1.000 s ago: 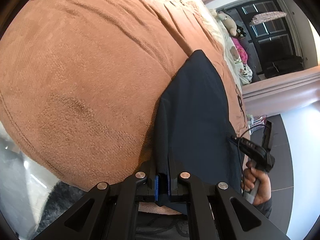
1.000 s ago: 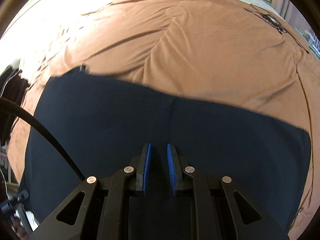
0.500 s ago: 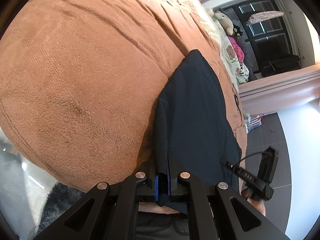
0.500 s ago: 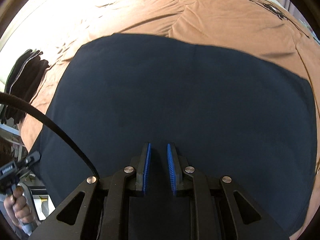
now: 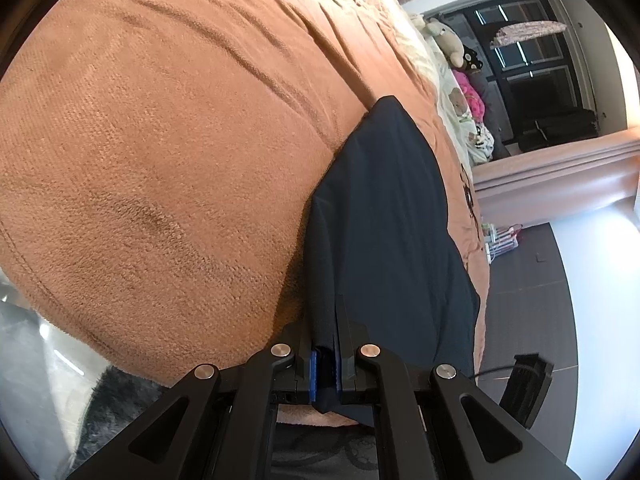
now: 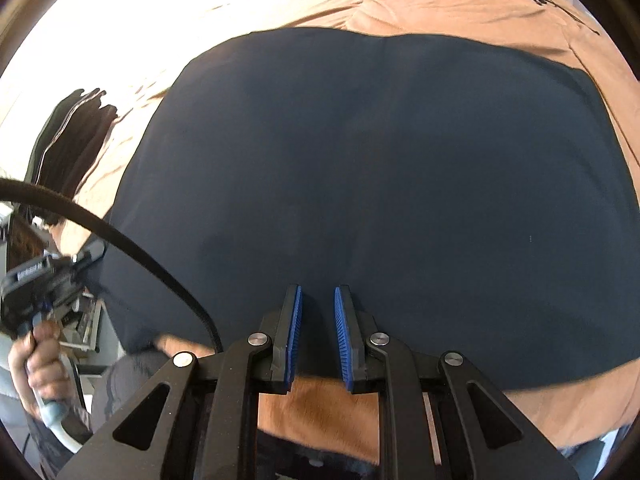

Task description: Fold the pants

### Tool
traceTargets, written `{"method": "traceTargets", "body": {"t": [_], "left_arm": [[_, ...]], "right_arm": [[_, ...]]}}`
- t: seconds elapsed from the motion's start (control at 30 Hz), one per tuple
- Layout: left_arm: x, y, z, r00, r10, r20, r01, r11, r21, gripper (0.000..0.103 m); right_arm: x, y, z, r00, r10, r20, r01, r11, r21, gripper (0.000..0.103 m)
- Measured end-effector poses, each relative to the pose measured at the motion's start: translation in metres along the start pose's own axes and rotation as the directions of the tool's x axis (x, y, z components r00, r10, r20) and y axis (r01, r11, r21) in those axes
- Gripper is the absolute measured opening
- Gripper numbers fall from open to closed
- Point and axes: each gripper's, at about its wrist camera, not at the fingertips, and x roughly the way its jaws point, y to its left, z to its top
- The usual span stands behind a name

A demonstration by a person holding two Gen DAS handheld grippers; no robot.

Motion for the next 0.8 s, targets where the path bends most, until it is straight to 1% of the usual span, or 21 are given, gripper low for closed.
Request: {"method": "traceTargets", "body": {"t": [0.1, 0.3, 0.37, 0.43, 0.67, 0.8], "left_arm": [[0.0, 0.001, 0.0, 1.0, -0.002, 0.0, 0.002, 1.0, 0.0, 0.006], [0.001, 0.0, 0.001, 1.0, 0.013, 0.001, -0.013, 1.0, 0.006, 0.006], [0.002, 0.001, 0.002, 1.0, 0.014, 0.004, -0.014, 1.0, -0.002, 0.009], [0.003, 0.004, 0.004, 1.0, 0.011, 0.009, -0.011, 1.0, -0.02, 0.013], [0.009, 0.008, 0.012, 1.0, -0.001, 0.017, 0.001, 0.999, -0.045, 0.013], [0.01, 0.01, 0.01, 1.0, -0.013, 0.02, 0.014, 0.998, -0.059, 0.013]], "right_arm": [[-0.005, 0.002, -0.003, 1.0, -0.009, 0.005, 0.009, 1.0, -0.012, 0.014], [-0.021, -0.003, 0.009, 0.998, -0.013, 0.064, 0.013, 1.0, 0.007, 0.014], [-0.023, -0.004, 0.012, 0.997, -0.01, 0.076, 0.009, 1.0, 0.009, 0.014], [-0.021, -0.004, 0.015, 0.997, -0.008, 0.079, 0.007, 1.0, 0.008, 0.014], [-0.011, -0.01, 0.016, 0.998, 0.002, 0.069, -0.004, 0.999, 0.036, 0.014], [-0.014, -0.013, 0.02, 0.997, 0.003, 0.081, -0.006, 0.999, 0.038, 0.014]]}}
